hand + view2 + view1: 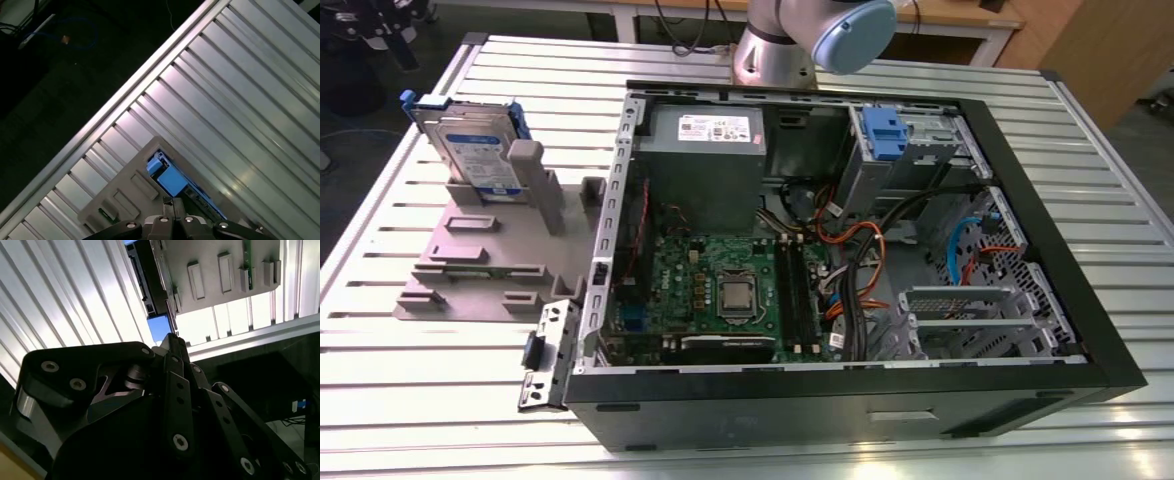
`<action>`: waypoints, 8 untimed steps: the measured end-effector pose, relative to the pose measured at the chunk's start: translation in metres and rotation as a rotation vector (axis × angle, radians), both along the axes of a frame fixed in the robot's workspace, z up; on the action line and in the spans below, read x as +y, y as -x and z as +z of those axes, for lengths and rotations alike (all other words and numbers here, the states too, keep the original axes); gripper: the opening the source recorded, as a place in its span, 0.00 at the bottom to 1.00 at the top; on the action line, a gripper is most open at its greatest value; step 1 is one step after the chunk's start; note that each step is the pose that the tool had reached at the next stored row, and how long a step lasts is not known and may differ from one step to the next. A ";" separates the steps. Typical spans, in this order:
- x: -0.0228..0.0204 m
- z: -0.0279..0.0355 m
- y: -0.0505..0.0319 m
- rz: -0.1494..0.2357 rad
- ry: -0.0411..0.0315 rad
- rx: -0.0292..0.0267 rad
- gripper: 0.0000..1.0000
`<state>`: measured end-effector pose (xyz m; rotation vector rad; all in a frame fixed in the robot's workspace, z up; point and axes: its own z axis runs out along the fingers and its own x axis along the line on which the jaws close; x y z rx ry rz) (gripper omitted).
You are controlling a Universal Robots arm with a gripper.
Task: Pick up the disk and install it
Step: 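Pick up the disk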
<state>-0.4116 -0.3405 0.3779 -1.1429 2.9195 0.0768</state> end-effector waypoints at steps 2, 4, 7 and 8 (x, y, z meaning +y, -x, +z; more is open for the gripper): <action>0.0000 0.0000 0.0000 0.021 0.0000 0.0000 0.11; 0.0000 0.0000 0.0000 0.043 0.0000 0.0000 0.11; 0.0000 0.0000 0.0000 0.079 0.0000 0.0000 0.11; 0.0000 0.0000 0.0000 0.090 0.0000 0.0000 0.11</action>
